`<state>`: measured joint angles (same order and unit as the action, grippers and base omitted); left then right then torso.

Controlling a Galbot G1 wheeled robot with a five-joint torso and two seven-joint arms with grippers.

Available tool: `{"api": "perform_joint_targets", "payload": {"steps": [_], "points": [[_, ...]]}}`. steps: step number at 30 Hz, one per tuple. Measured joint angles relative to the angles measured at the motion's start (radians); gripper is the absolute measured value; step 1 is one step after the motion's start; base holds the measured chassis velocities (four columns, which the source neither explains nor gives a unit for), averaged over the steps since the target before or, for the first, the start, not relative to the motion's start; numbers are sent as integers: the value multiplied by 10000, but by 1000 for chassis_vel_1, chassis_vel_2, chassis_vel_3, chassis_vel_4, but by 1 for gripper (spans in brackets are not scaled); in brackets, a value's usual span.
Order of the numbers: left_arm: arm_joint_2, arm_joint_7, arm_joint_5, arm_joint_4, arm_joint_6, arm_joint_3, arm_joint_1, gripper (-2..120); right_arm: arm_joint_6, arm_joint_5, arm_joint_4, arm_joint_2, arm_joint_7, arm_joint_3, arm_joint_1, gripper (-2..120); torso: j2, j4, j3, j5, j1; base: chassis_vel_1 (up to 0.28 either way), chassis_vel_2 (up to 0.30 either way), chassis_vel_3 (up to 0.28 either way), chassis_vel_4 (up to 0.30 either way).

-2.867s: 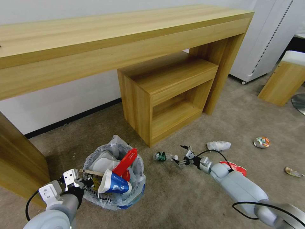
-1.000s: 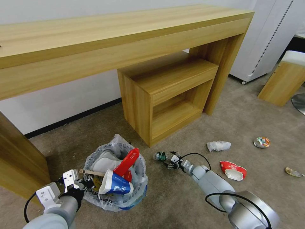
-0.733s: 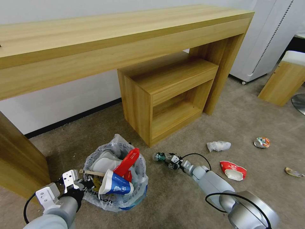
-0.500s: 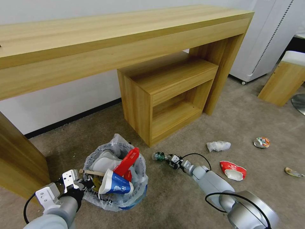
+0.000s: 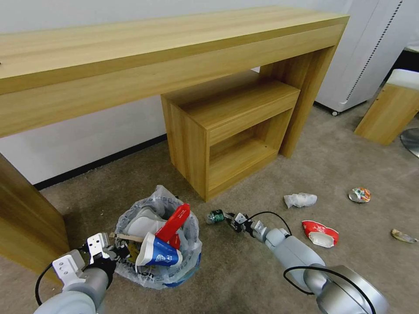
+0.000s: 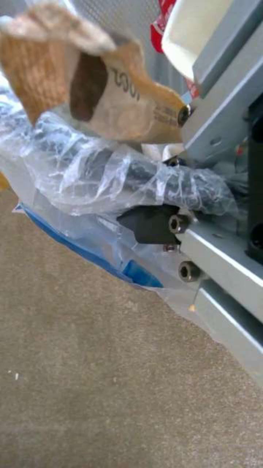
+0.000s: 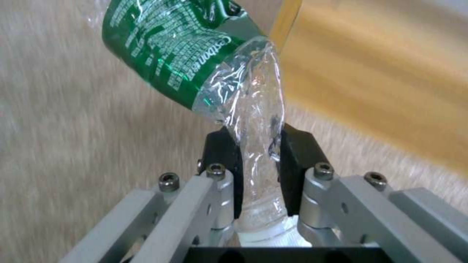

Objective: Pick up the trash bin and place the garbage on the floor into it.

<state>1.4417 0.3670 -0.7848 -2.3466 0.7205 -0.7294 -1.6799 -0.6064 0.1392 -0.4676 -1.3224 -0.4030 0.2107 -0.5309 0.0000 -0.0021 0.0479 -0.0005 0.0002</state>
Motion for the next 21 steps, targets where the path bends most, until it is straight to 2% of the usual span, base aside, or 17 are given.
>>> {"api": "perform_joint_targets", "payload": {"steps": [3, 4, 5, 7, 8, 9, 12, 13, 16, 17, 20, 21], "points": [[0, -7, 42, 122, 0, 20, 56, 0, 2, 866, -1263, 555, -57, 185, -290, 10, 0, 0, 0, 0, 0, 0, 0, 0, 0], [-10, -8, 55, 180, 0, 34, 87, 0, 11, 1405, -2112, 935, -109, 273, -438, 10, 0, -1, -1, 1, 0, 0, 0, 0, 0], [-10, -8, 55, 180, 0, 34, 87, 0, 11, 1405, -2112, 935, -109, 273, -438, 10, 0, -1, -1, 1, 0, 0, 0, 0, 0], [-12, -9, 71, 247, 0, 38, 113, 0, 12, 2028, -2950, 1353, -195, 323, -560, 10, 0, 0, -1, 0, 0, 0, 0, 0, 0], [-10, -12, 105, 312, 2, 51, 126, 0, 19, 2603, -3912, 1889, -309, 337, -661, 10, 0, -1, -1, 0, 0, 0, 0, 0, 0], [-10, -12, 105, 312, 2, 51, 126, 0, 19, 2603, -3912, 1889, -309, 337, -661, 10, 0, -1, -1, 0, 0, 0, 0, 0, 0], [9, -24, 170, 421, 3, 57, 148, 0, 81, 3450, -5479, 2765, -469, 337, -748, 8, 0, -3, -1, -3, 0, 0, 0, 0, 0], [9, -24, 170, 421, 3, 57, 148, 0, 81, 3450, -5479, 2765, -469, 337, -748, 8, 0, -3, -1, -3, 0, 0, 0, 0, 0], [39, -34, 221, 512, 3, 75, 190, 0, 185, 4089, -7172, 3379, -691, 406, -805, 8, 0, -2, -1, -1, -1, 0, 0, 0, 0], [39, -34, 221, 512, 3, 75, 190, 0, 185, 4089, -7172, 3379, -691, 406, -805, 8, 0, -2, -1, -1, -1, 0, 0, 0, 0], [55, -37, 259, 593, 12, 97, 245, 0, 270, 4649, -8832, 3790, -935, 637, -825, 8, 0, 0, -3, -4, -1, 0, 0, 0, 0], [55, -37, 259, 593, 12, 97, 245, 0, 270, 4649, -8832, 3790, -935, 637, -825, 8, 0, 0, -3, -4, -1, 0, 0, 0, 0]]}}
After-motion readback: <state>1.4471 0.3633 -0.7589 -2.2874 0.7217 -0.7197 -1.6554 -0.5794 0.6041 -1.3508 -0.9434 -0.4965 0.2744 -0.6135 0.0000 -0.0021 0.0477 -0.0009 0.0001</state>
